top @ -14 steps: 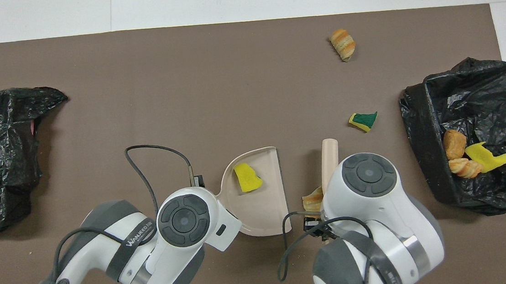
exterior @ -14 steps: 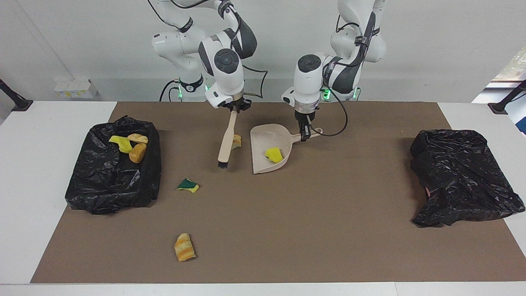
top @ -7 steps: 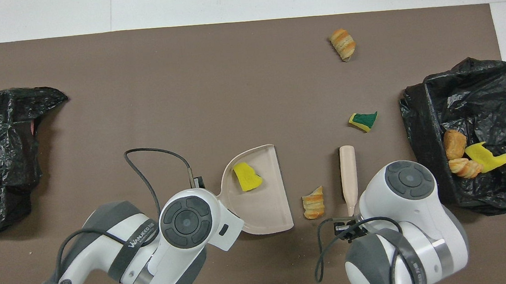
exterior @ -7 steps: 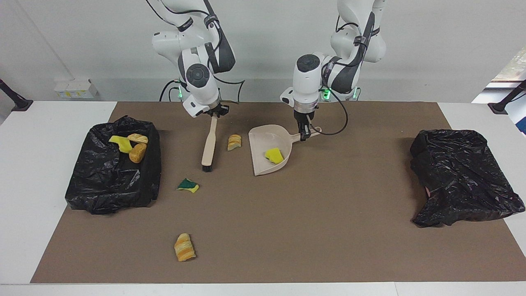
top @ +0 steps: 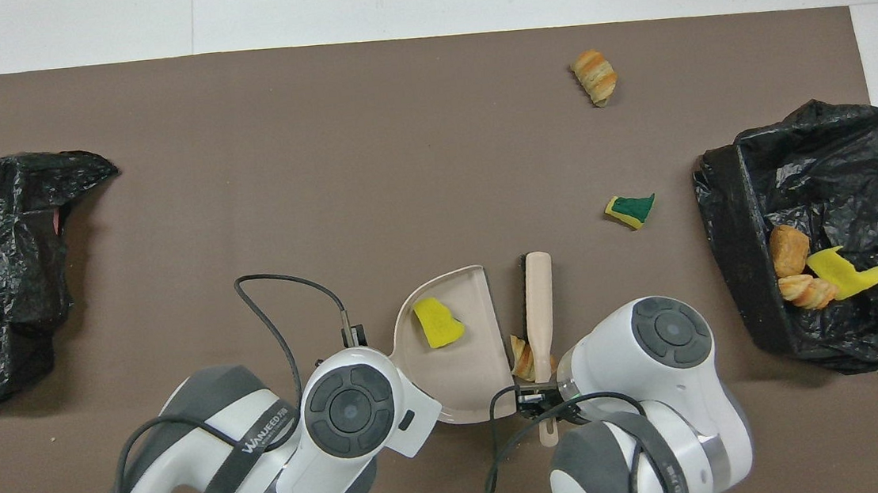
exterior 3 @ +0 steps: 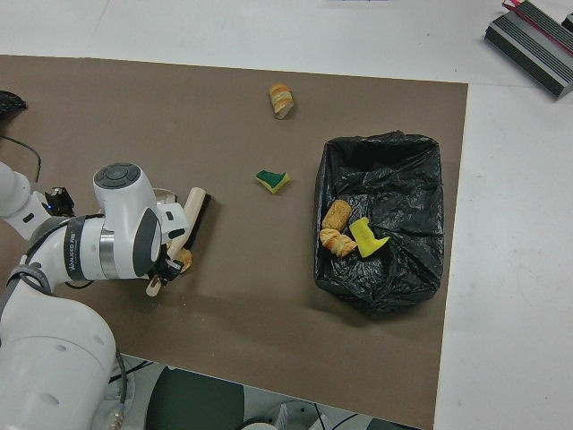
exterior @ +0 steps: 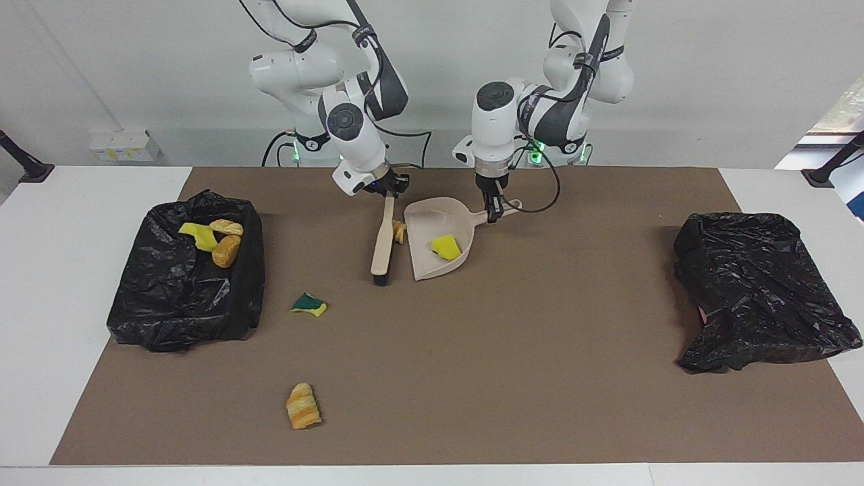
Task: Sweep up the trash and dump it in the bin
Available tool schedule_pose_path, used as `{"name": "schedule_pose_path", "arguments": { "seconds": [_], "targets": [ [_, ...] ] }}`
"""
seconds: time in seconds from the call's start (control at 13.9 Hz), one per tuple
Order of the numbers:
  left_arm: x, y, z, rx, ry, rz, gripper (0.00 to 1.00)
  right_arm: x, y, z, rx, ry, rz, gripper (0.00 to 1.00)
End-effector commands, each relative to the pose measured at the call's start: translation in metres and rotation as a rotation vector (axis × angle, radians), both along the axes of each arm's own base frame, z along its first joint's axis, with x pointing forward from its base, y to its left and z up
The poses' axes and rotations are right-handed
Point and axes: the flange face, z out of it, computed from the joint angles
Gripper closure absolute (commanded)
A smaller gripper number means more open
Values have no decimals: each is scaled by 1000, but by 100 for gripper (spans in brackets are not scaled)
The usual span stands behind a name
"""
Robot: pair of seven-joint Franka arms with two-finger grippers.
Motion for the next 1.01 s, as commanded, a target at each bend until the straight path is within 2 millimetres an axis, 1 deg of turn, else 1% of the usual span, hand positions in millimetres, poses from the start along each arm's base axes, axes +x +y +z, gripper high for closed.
{"name": "schedule_pose_path", "arguments": {
  "seconds": [0.0, 0.14, 0.22, 0.36, 0.43, 0.5, 0.58, 0.65, 0.72, 0.79, 0.94],
  "targets": [
    [-12, 7, 3, 6, -17, 13, 100, 22, 15, 8, 75, 12, -16, 100],
    [-12, 9, 0, 9, -15, 5, 100, 26, 24, 14, 93, 7, -12, 100],
    [-11, 8, -7, 14, -9, 4, 100, 29, 27, 18, 98, 2, -8, 100],
    [-9, 9, -15, -6, -21, 10, 100, 35, 29, 36, 100, -5, 11, 100],
    [-6, 9, -15, -9, -25, 19, 100, 38, 21, 44, 89, -1, 30, 100],
    [-6, 9, -14, -7, -23, 20, 100, 46, 7, 46, 47, -22, 46, 100],
    [-6, 9, -14, -1, -20, 16, 100, 59, -7, 49, -10, -63, 78, 100],
    [-6, 10, -14, 0, -18, 15, 100, 69, -16, 52, -58, -89, 121, 100],
    [-6, 9, -13, -1, -19, 13, 100, 76, -20, 49, -88, -90, 151, 100],
    [-6, 9, -13, -2, -19, 14, 100, 83, -27, 51, -101, -104, 171, 100],
    [-6, 9, -13, -1, -20, 15, 100, 85, -50, 48, -152, -61, 187, 100]
  ]
}}
